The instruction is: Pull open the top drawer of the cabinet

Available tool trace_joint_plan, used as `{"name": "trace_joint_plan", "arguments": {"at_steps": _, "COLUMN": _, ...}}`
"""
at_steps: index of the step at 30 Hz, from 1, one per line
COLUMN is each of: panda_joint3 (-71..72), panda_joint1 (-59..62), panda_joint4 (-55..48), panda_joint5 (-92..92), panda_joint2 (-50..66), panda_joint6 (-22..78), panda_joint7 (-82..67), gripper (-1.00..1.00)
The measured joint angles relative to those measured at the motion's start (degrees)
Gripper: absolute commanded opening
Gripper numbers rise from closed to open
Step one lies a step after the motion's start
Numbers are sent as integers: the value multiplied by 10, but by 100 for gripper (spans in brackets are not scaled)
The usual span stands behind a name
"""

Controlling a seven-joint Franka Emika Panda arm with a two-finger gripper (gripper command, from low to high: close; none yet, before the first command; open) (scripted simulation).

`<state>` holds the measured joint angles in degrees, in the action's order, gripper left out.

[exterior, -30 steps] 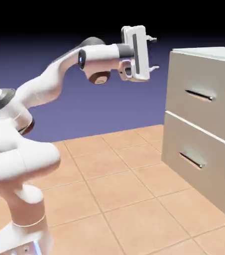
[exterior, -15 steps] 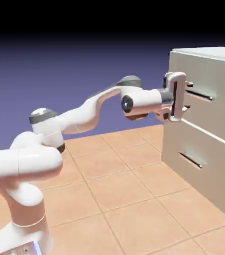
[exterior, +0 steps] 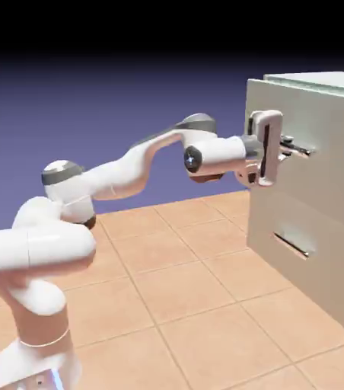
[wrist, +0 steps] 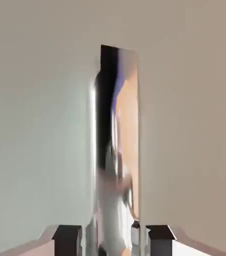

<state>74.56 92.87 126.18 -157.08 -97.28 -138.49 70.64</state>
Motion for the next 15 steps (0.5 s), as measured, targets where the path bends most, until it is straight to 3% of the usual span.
{"name": "trace_joint_plan", "arguments": {"at_steps": 15, "panda_joint3": -27, "panda_joint1": -291, "panda_joint4": 297, "panda_joint5": 88, "panda_joint2": -36, "panda_joint6": 14, "panda_joint7": 1, "gripper": -100}}
